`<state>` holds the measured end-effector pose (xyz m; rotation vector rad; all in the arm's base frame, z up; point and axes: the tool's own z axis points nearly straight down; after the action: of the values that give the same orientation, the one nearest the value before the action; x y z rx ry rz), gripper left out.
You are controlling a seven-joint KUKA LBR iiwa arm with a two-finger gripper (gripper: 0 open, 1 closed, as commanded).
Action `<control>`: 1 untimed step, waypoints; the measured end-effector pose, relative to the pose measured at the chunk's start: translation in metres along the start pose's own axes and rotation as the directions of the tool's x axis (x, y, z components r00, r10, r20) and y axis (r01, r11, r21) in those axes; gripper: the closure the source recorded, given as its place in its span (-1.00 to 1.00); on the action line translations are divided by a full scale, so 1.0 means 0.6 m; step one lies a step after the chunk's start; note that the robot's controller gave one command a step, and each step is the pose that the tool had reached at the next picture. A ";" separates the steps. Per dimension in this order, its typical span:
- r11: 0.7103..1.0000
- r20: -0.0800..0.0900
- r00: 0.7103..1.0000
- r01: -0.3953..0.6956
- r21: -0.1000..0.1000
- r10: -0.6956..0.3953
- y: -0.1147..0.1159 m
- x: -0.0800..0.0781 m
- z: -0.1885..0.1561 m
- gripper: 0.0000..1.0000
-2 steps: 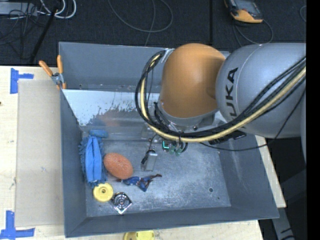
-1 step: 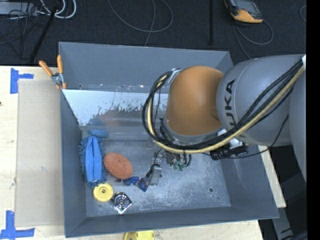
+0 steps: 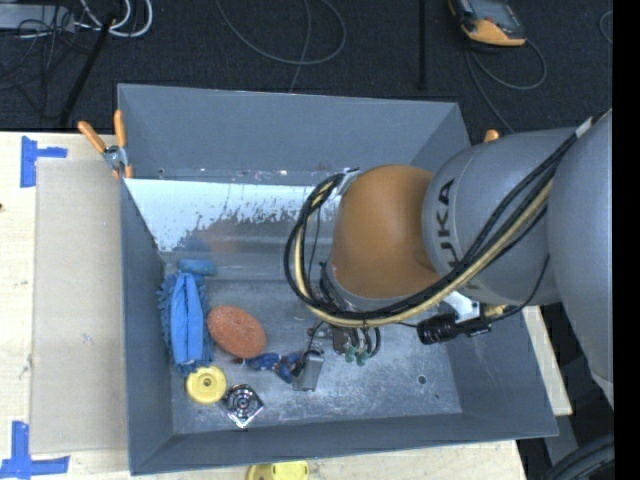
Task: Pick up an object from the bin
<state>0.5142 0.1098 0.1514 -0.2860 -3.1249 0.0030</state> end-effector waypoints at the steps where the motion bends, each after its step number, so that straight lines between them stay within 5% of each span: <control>1: 1.000 0.006 1.000 0.020 -0.003 -0.020 0.022 -0.027 0.059 -1.00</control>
Offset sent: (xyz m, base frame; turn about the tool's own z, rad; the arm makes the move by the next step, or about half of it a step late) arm -0.0038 -0.0016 -0.0814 0.0941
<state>0.5322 0.1197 0.1157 -0.2552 -3.1343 -0.0012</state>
